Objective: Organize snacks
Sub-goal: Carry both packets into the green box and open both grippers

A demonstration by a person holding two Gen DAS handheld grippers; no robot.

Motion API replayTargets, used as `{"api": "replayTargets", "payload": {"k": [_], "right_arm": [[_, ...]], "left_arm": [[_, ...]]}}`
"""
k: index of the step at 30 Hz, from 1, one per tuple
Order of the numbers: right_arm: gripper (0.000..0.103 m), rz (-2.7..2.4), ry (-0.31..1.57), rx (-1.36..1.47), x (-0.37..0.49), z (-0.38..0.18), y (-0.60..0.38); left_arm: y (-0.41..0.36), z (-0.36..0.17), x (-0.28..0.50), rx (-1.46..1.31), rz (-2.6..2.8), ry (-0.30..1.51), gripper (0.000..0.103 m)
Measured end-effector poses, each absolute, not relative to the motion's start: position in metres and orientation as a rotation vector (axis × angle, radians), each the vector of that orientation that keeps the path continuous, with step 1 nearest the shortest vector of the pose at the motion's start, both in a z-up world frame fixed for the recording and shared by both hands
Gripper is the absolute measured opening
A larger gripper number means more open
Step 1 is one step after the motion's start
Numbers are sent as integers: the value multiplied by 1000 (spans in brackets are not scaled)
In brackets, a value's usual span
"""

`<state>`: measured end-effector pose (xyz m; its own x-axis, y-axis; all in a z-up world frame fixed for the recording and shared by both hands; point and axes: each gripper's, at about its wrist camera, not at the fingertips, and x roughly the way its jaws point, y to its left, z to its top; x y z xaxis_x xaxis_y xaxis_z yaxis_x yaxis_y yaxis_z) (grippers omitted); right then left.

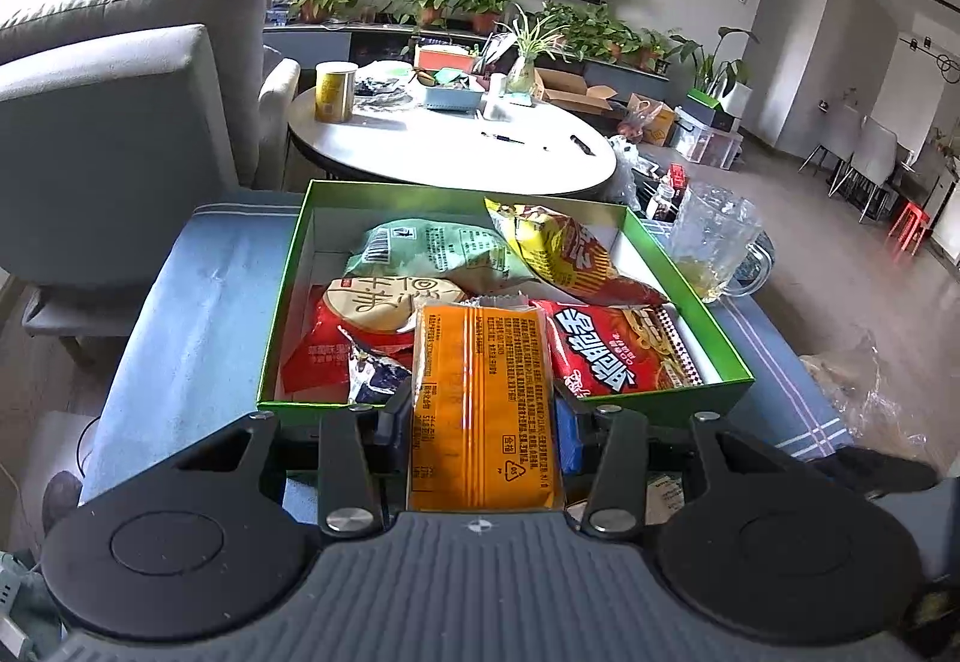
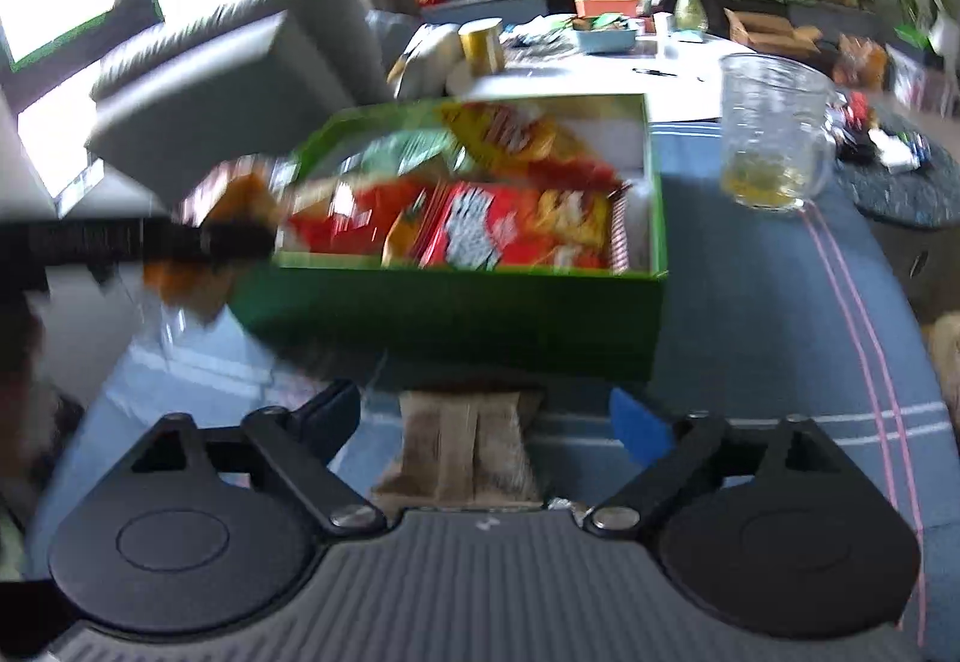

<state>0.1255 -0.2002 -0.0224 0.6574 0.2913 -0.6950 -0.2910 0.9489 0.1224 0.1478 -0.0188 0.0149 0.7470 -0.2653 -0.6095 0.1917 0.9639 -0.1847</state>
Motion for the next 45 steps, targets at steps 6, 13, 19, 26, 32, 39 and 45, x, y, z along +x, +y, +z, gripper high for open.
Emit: {"api": "replayTargets", "payload": {"k": [6,13,19,26,32,39,45], "right_arm": [[88,297,872,-15,142,-51,-191],[73,351,775,48,128,-20,-205],[73,379,629,145,137,29,-214],[74,424,572,175,181,46,-185],[74,417,580,194,207,39,-179],[79,375,541,198,218,26,-176],[80,339,370,198,191,35,-187]], "left_arm": [[-15,17,148,-117,-240,675,41],[-8,19,157,-138,-223,662,41],[-10,31,177,-143,-215,632,41],[-11,37,220,-132,-182,623,41],[-2,17,263,-144,-158,663,41],[6,-3,285,-158,-142,673,56],[13,6,269,-162,-142,637,62]]}}
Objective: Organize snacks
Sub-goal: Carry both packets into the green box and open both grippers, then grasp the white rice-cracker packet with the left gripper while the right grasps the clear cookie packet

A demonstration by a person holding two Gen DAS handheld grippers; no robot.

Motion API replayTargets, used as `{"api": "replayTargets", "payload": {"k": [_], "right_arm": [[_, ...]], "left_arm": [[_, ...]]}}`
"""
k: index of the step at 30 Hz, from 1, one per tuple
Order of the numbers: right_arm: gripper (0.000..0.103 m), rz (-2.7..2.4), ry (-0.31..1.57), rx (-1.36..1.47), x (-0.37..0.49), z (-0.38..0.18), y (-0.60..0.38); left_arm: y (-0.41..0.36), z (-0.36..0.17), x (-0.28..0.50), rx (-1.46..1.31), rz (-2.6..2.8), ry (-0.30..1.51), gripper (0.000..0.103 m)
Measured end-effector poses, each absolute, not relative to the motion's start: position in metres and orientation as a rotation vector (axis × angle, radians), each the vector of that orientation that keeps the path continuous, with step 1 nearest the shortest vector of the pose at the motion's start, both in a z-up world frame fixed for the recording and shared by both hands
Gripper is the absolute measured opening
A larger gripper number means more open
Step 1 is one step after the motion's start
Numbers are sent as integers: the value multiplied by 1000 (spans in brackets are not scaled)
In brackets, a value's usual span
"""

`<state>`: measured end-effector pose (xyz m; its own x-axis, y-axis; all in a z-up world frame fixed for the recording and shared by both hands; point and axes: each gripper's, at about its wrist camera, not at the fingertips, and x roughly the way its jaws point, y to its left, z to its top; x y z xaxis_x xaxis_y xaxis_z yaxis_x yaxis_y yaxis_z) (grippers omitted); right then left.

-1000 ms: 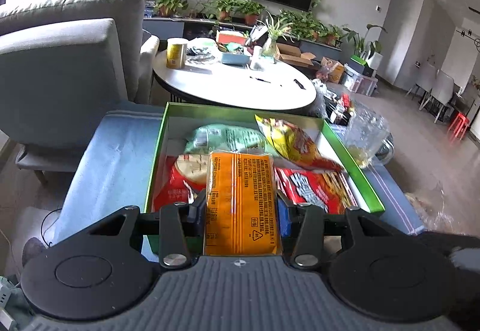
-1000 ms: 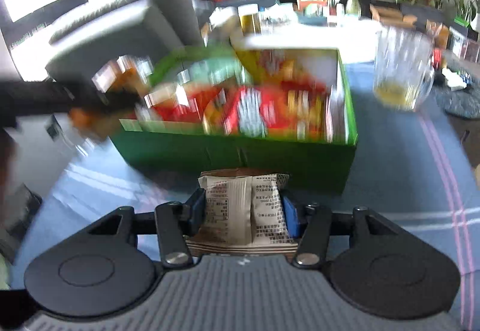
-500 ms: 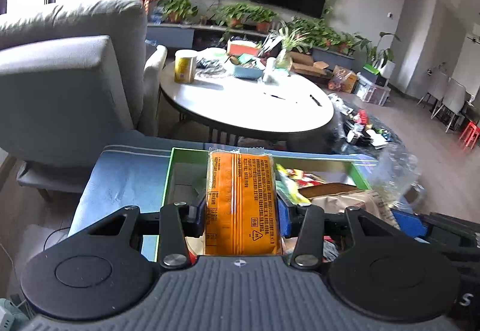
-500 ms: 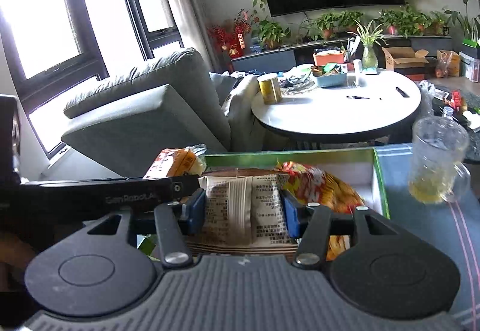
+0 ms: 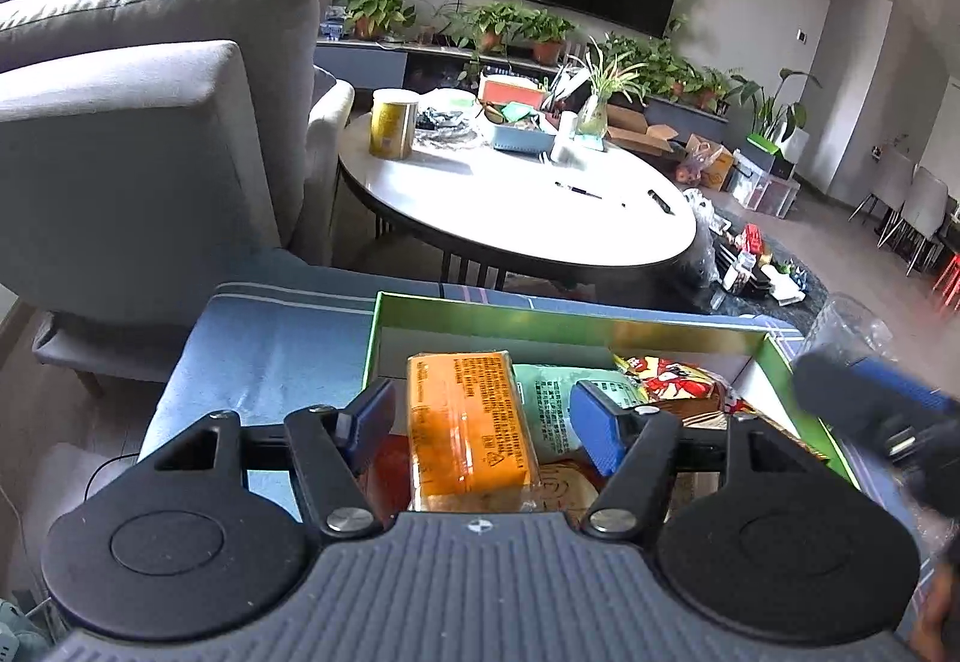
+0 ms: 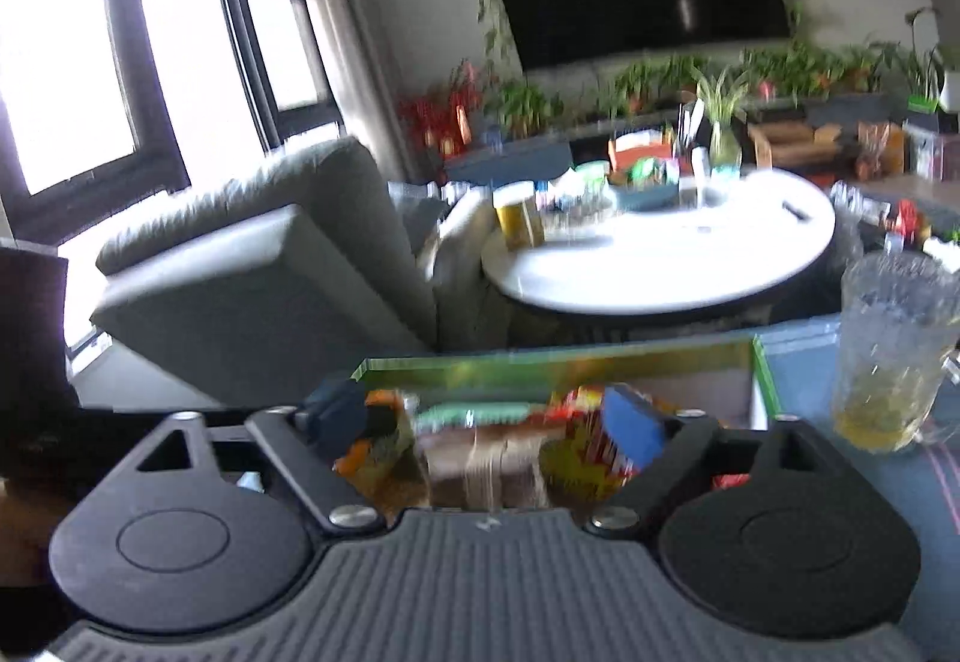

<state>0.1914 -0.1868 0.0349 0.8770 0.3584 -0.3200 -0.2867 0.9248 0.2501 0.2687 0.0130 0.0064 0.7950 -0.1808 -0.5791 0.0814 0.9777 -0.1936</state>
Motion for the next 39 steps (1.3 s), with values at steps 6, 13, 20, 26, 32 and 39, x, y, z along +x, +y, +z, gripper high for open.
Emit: {"api": "replayTargets", "payload": {"k": [6,13,20,26,32,39], "right_arm": [[80,293,182,70,146,65,-186],[80,246,259,45,114,85,-204],[80,271,400,117,93,77,-223],[80,263,492,130,69,74,-230],[80,226,497,127,46,76,-242],[80,216,519,144,41,73,-240]], "left_arm": [[13,22,238,-151,-141,600,64],[2,33,182,-127,-222,575,65],[-13,27,123,-76,-329,606,66],[-29,14,71,70,-492,658,66],[-57,2,10,398,-806,638,67],[-94,-24,-12,573,-1009,702,67]]}}
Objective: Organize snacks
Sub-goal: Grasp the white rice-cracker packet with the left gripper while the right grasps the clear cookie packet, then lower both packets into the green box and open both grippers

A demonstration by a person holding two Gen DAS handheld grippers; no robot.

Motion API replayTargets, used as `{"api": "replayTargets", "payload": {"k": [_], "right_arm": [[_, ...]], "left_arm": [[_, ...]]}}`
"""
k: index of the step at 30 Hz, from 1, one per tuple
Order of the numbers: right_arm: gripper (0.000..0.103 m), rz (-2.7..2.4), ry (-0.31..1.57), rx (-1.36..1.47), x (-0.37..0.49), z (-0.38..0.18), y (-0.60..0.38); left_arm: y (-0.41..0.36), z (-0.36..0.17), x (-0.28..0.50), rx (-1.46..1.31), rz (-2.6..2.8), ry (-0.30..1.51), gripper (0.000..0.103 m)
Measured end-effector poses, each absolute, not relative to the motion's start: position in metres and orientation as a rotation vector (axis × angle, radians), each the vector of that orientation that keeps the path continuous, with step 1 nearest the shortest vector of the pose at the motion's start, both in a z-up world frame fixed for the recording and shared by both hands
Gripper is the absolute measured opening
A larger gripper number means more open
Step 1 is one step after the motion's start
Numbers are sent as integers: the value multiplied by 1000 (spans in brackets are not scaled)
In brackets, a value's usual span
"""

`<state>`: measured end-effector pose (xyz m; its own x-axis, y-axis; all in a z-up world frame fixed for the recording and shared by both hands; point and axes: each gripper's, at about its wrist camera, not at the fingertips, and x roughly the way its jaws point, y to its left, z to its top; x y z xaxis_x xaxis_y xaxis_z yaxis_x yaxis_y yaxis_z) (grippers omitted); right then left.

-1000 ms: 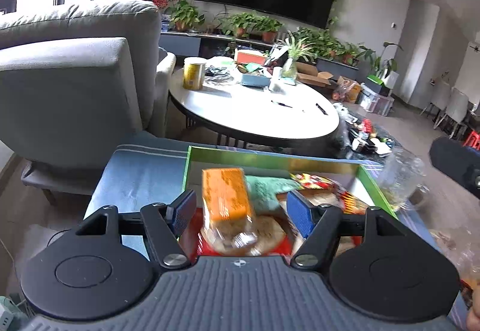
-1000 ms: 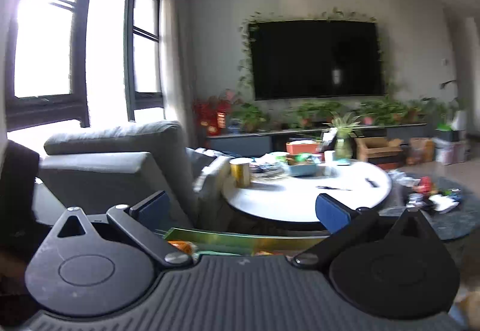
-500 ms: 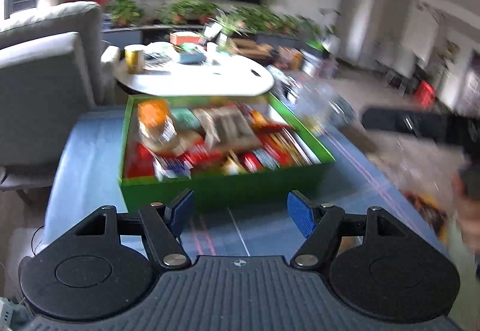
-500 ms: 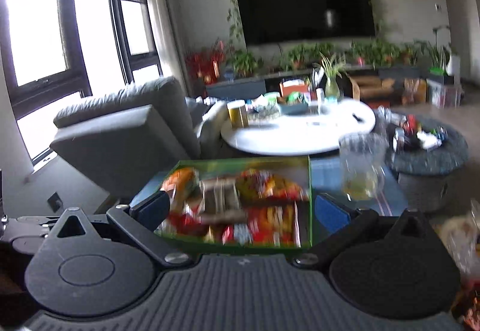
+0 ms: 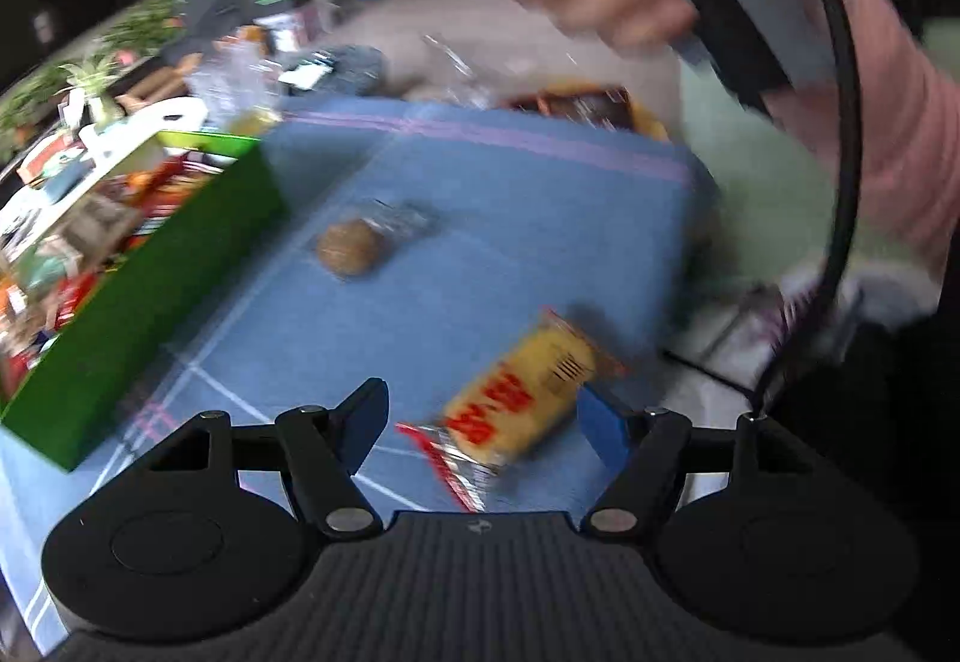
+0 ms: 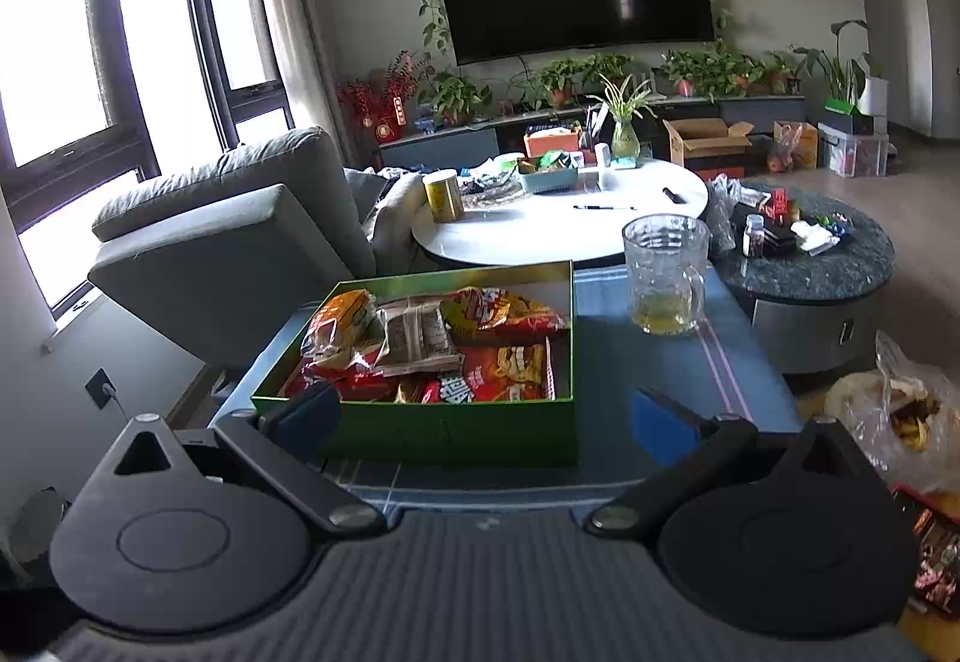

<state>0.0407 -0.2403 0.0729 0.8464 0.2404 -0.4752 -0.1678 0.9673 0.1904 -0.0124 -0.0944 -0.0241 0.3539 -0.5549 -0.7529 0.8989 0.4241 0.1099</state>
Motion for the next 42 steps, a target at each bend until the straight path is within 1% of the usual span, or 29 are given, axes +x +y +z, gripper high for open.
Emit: {"api": "replayTargets", "payload": {"k": [4,5,6,7,8,11,15,18,24,27,36,39,42], "right_arm": [[80,212,539,141,41,66,-241],[80,210,550,147,43,63,-241],[80,209,562,155,45,60,-242],[80,207,577,166,47,56,-244],[80,203,590,175,49,52,-247],[80,177,626,176,55,39,-254],[80,144,715,174,64,17,-263],[80,124,782,179,70,1,-263],[80,3,834,180,77,-23,-246],[80,-43,844,204,78,-31,-238],[80,-52,868,167,78,-46,-220],[80,-50,843,126,75,-44,-219],[79,-30,841,163,76,-42,-225]], "left_arm": [[-111,-40,-6,619,-974,708,67],[-114,-43,-2,609,-969,713,65],[-117,-46,2,594,-962,725,62],[-119,-49,6,575,-956,742,54],[-118,-51,10,557,-948,762,41],[-114,-56,18,493,-897,804,36],[-94,-54,31,391,-737,820,34],[-67,-47,44,257,-594,825,34],[-24,-21,47,64,-392,718,34],[-12,-15,42,-4,-363,693,34],[-6,-15,40,-55,-345,690,34],[-5,-15,43,-67,-345,685,34],[-4,-15,42,-76,-344,681,34]]}}
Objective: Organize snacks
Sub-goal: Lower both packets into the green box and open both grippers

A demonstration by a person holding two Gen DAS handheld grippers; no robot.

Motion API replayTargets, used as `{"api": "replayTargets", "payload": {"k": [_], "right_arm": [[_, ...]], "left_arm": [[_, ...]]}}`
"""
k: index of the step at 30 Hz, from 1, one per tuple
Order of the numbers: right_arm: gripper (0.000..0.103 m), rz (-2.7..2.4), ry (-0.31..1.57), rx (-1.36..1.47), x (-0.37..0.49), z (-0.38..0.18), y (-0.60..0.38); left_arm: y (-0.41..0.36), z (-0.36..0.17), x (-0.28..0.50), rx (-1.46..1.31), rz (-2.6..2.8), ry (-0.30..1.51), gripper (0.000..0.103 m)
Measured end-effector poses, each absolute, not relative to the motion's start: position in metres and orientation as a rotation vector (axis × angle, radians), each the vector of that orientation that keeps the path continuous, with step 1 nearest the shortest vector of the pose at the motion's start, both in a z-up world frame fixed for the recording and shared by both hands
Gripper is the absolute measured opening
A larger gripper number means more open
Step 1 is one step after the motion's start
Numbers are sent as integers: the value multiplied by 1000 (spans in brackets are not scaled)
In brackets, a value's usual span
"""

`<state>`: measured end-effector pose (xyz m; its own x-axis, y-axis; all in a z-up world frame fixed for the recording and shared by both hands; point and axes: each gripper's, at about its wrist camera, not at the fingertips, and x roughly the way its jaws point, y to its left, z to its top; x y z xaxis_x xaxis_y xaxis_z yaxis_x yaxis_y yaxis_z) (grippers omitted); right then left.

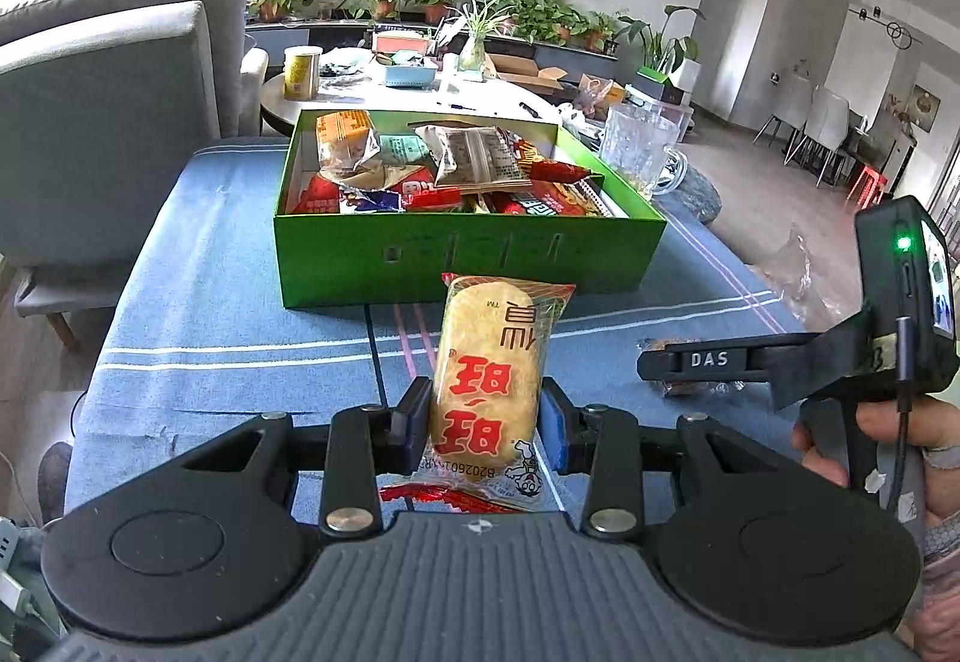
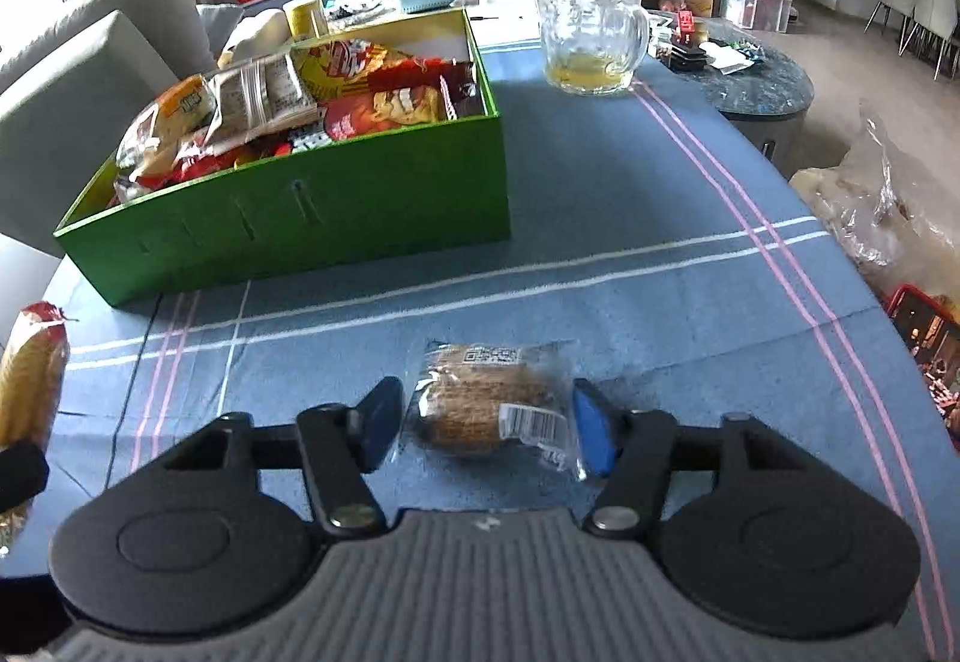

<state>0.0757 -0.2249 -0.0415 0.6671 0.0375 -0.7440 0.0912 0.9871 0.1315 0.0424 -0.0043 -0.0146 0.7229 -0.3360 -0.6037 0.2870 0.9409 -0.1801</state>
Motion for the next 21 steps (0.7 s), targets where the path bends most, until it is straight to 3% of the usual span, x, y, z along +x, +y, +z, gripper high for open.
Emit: {"api": "replayTargets", "payload": {"k": [21], "right_arm": [[79,90,705,254,69,1,-226]], "left_arm": [[-2,-4,47,-121,-315,635,34]]}}
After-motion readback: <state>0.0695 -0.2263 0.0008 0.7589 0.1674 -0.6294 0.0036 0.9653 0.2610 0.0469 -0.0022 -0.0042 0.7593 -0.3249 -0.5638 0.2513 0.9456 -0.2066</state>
